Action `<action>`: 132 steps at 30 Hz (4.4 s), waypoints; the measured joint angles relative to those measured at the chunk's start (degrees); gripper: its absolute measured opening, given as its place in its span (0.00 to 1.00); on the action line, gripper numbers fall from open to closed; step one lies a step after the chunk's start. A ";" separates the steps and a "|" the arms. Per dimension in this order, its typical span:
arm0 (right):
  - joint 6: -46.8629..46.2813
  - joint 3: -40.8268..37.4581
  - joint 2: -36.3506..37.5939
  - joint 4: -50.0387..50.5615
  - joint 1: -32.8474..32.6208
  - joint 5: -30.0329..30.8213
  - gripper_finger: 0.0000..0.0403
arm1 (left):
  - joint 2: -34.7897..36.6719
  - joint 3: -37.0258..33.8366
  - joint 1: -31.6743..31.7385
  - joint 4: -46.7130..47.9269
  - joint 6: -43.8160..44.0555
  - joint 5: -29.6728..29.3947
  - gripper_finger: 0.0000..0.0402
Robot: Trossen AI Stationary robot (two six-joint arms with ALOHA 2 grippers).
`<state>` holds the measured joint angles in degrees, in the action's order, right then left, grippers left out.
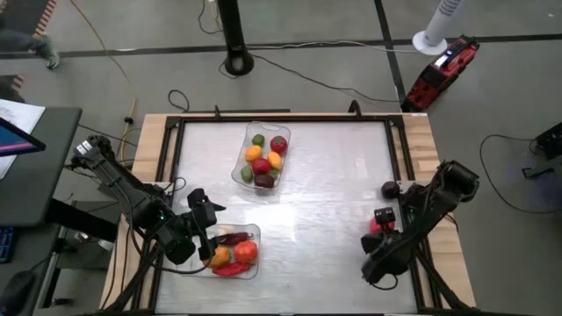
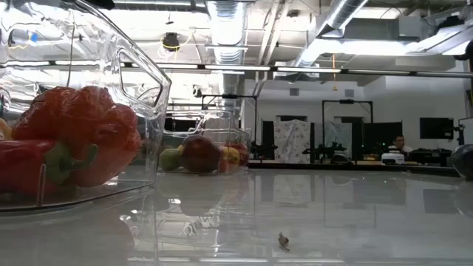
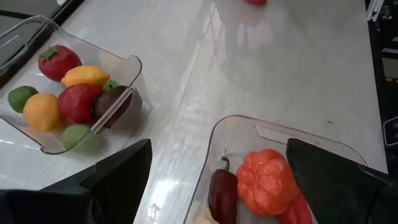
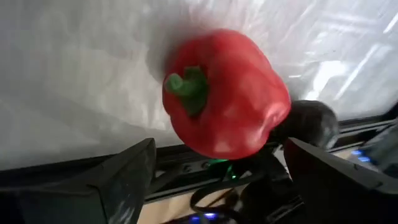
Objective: Sort produce into baskets
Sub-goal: Put the bell pepper into the bottom transparent bin, then put the onion into the bottom transparent bin
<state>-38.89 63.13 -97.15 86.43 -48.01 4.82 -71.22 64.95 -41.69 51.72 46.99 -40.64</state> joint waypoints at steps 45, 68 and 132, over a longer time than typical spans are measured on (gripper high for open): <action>40.14 11.15 -1.68 -50.78 15.00 26.76 0.70 | 0.00 0.00 0.02 0.00 -1.28 -1.90 0.89; 53.50 17.44 -13.89 -86.34 28.87 4.94 0.86 | -0.04 0.07 0.02 0.28 -0.80 -3.37 0.89; 5.25 -18.43 0.38 -7.83 52.77 4.14 0.94 | -0.02 0.00 0.28 0.33 -0.31 1.35 0.89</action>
<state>-33.64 44.71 -96.77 78.61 4.76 8.96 -71.24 64.95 -41.41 52.05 46.69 -39.29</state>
